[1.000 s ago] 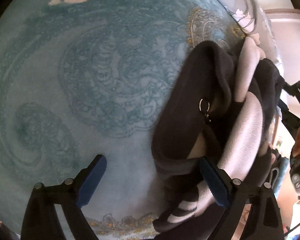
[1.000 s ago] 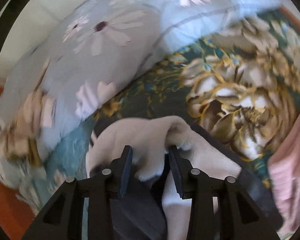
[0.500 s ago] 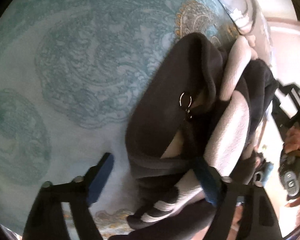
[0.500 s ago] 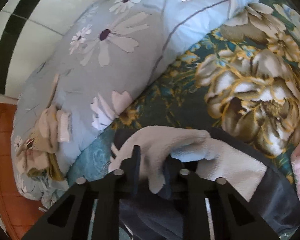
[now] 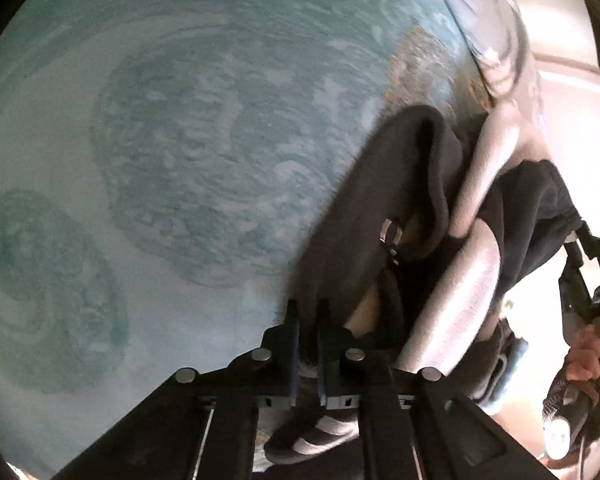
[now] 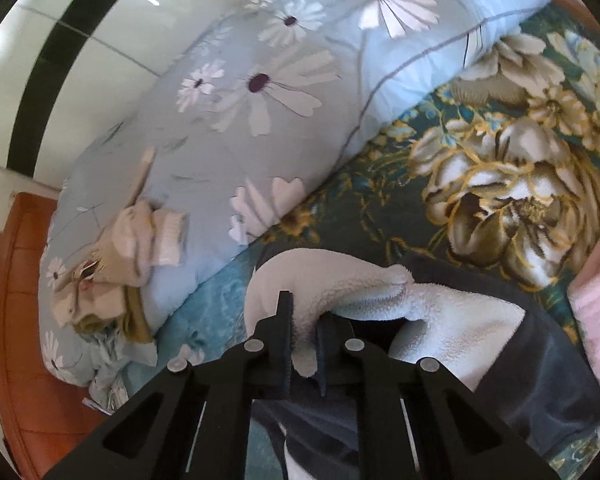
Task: Fold clothes
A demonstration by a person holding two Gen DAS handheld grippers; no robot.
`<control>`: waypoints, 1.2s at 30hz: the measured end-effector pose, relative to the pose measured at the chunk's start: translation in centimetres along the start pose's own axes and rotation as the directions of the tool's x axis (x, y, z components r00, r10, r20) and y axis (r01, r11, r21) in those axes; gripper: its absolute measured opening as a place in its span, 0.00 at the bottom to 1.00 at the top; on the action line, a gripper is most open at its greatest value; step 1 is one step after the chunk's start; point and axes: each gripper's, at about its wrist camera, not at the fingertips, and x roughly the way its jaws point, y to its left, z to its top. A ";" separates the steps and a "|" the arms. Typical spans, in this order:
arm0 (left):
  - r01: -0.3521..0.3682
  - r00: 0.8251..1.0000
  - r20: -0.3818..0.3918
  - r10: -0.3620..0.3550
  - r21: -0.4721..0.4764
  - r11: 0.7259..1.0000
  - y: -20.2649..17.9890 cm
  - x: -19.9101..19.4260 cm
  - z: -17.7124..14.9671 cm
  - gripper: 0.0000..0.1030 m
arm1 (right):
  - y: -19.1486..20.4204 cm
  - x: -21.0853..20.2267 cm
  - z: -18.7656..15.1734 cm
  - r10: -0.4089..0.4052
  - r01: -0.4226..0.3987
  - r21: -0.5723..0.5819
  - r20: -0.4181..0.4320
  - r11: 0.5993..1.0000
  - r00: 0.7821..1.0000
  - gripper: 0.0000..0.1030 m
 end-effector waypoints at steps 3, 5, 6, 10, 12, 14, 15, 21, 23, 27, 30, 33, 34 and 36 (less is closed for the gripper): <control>-0.002 1.000 0.024 0.000 0.066 0.998 -1.0 -1.8 -0.5 0.06 | 1.0 -2.4 -1.1 0.024 -0.024 -0.020 0.040 1.000 0.999 0.09; 0.010 0.999 0.043 -0.014 0.090 0.996 -1.2 -3.4 -0.8 0.06 | 1.9 -4.4 -2.2 0.038 -0.036 -0.040 0.071 0.999 0.997 0.09; 0.020 0.998 0.051 -0.025 0.098 0.995 -1.2 -4.3 -0.9 0.06 | 2.3 -5.5 -2.9 0.050 -0.046 -0.046 0.086 0.998 0.995 0.09; 0.042 0.996 0.078 -0.053 0.147 0.988 -0.2 -8.5 -1.6 0.05 | 4.5 -9.9 -6.1 0.110 -0.098 -0.085 0.142 0.992 0.984 0.09; 0.043 0.993 0.104 -0.061 0.169 0.985 1.3 -11.2 -1.3 0.05 | 5.9 -12.0 -8.0 0.144 -0.127 -0.109 0.164 0.986 0.976 0.09; 0.047 0.987 0.142 -0.074 0.185 0.982 3.4 -14.2 -0.3 0.05 | 7.6 -13.8 -9.9 0.178 -0.156 -0.133 0.180 0.979 0.967 0.09; 0.044 0.982 0.170 -0.078 0.194 0.980 4.0 -16.1 -0.3 0.05 | 8.6 -14.6 -10.9 0.196 -0.170 -0.143 0.189 0.975 0.962 0.09; -0.015 0.926 0.369 -0.079 0.244 0.970 7.3 -29.5 1.5 0.05 | 14.6 -18.8 -16.2 0.315 -0.275 -0.191 0.230 0.942 0.921 0.09; -0.041 0.897 0.435 -0.078 0.258 0.965 7.8 -34.1 2.7 0.05 | 16.5 -19.5 -17.6 0.350 -0.307 -0.201 0.235 0.930 0.907 0.09; -0.096 0.827 0.554 -0.091 0.299 0.949 8.3 -43.4 3.4 0.05 | 19.7 -20.7 -19.8 0.422 -0.383 -0.190 0.249 0.904 0.872 0.09; -0.142 0.761 0.637 -0.122 0.347 0.927 7.9 -49.3 2.7 0.05 | 21.8 -21.6 -21.1 0.463 -0.426 -0.191 0.250 0.884 0.850 0.09; -0.179 0.718 0.681 -0.145 0.382 0.907 7.5 -54.2 1.7 0.05 | 23.9 -23.0 -22.3 0.501 -0.461 -0.204 0.250 0.864 0.829 0.09; -0.192 0.703 0.695 -0.153 0.393 0.899 7.3 -55.8 1.3 0.05 | 24.3 -23.5 -22.6 0.517 -0.476 -0.208 0.250 0.854 0.818 0.09; -0.205 0.683 0.710 -0.169 0.409 0.889 7.1 -58.8 0.4 0.05 | 25.4 -24.9 -23.3 0.553 -0.508 -0.225 0.249 0.831 0.795 0.09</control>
